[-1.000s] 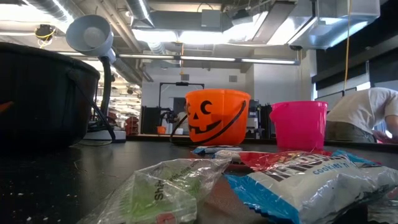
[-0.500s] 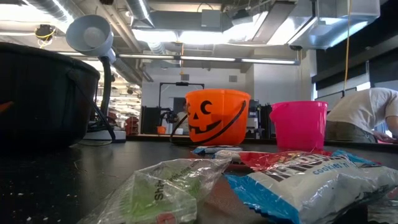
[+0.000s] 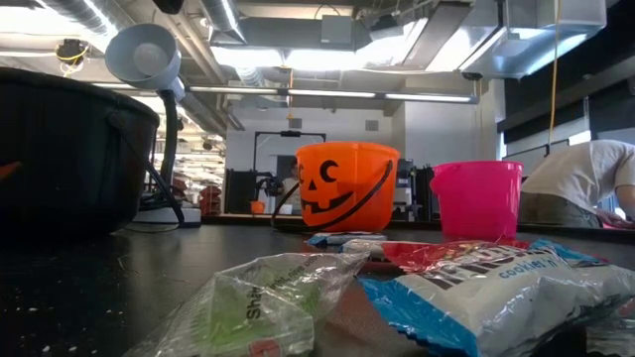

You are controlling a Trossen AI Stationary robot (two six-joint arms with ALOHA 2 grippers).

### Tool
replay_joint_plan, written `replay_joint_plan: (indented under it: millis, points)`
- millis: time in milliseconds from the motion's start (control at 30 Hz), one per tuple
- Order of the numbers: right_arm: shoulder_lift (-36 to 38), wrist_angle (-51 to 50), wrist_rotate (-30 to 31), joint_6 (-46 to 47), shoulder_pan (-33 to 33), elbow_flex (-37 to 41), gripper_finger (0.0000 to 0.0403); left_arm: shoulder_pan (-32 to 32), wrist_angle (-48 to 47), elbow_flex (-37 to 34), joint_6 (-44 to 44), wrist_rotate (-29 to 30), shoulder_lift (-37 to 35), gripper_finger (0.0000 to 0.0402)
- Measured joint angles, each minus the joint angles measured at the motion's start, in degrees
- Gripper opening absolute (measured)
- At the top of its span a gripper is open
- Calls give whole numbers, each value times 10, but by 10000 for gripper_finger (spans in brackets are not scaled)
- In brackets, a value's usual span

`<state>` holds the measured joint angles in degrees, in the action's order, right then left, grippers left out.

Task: Sort candy
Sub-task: Put the white candy into the black bucket

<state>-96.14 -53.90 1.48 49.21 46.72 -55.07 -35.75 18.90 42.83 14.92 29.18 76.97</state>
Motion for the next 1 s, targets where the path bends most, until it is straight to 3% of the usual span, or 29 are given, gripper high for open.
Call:
replay_joint_plan:
  millis: [233, 433, 600, 1000]
  points:
    - [40, 3, 29, 14, 0, 0, 26, 0, 0, 0, 0, 2, 0, 151]
    - [80, 31, 95, 16, -3, 0, 23, 0, 0, 0, 0, 3, 0, 151]
    - [117, 102, 128, 10, -26, 0, 24, 0, 0, 0, 0, 14, 0, 151]
    - [176, 293, 145, -122, -94, 0, 27, 0, 2, 0, 2, 16, 0, 151]
